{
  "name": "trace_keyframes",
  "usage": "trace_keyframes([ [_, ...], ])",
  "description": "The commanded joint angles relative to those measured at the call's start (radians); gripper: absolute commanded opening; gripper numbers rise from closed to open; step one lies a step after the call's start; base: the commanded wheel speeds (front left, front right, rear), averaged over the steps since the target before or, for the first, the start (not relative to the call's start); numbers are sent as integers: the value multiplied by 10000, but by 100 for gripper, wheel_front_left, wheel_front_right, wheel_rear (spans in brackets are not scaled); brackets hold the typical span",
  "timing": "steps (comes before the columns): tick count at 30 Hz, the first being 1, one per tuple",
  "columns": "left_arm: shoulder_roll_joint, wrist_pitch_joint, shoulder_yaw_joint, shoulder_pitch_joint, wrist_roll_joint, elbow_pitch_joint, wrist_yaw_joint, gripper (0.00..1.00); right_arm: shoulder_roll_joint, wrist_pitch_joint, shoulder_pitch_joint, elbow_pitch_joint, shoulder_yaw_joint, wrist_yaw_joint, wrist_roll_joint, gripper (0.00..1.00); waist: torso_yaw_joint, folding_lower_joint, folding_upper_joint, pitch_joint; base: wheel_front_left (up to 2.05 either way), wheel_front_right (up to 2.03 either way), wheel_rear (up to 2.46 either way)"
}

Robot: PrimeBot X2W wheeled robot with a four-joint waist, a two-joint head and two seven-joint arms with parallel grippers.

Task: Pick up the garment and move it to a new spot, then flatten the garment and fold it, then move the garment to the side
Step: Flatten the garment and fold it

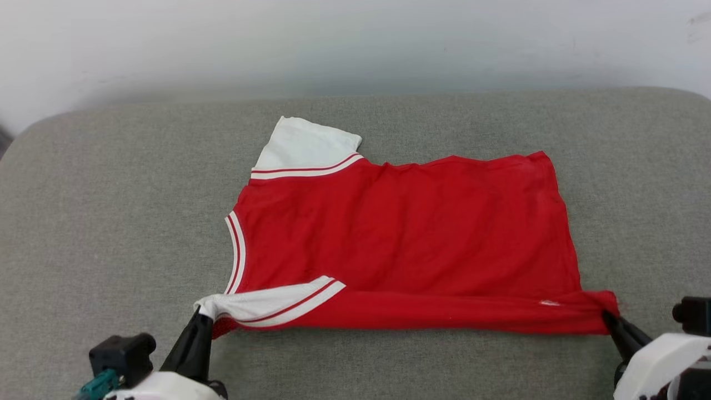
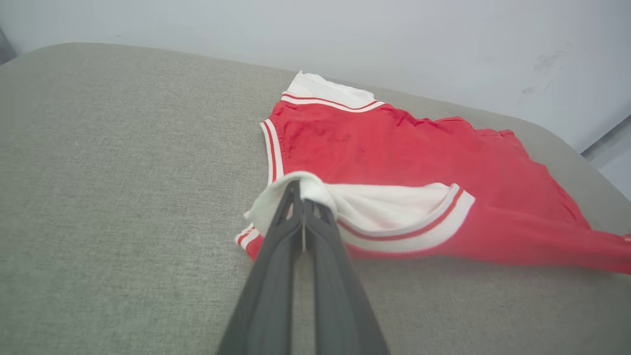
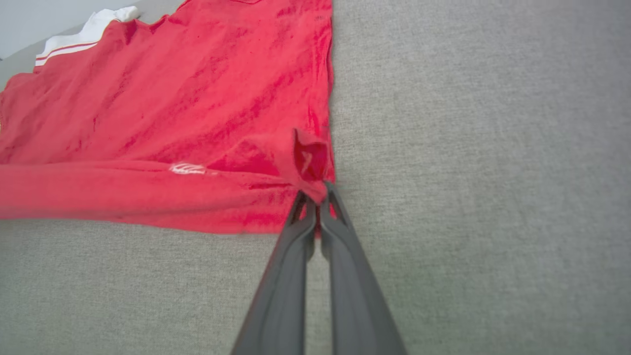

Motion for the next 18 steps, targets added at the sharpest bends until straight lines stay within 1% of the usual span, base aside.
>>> trace_keyframes([
  [1, 112, 62, -141, -666, 122, 274, -235, 0, 84, 228, -530, -203, 107, -7, -199, 0, -37, 2, -1, 238, 0, 0, 0],
  [2, 151, 46, -231, -1116, 185, 538, -413, 0, 25, 366, -867, -233, 223, -7, -350, 0, -65, 2, -1, 422, 0, 0, 0],
  [3, 172, -17, -237, -1356, 205, 628, -493, 0, -47, 382, -1064, -231, 273, -7, -448, 0, -74, 2, -1, 531, 0, 0, 0],
  [8, 94, -109, -346, -2323, 252, 1290, -746, 0, -168, 451, -2032, -102, 385, -7, -596, 0, -114, 2, -1, 1342, 0, 0, 0],
  [13, -47, 82, -549, -2749, 41, 2174, -984, 0, -237, 339, -2607, 547, 606, -7, -619, 0, -146, 2, -1, 1912, 0, 0, 0],
  [17, -103, 286, -671, -2970, -122, 2910, -1180, 0, -171, -81, -2917, 1265, 813, -7, -546, 0, -173, 2, -1, 2089, 0, 0, 0],
  [18, -85, 315, -694, -3040, -175, 3069, -1259, 0, -162, -203, -2985, 1455, 882, -7, -529, 28, -178, 2, -1, 2099, 0, 0, 0],
])
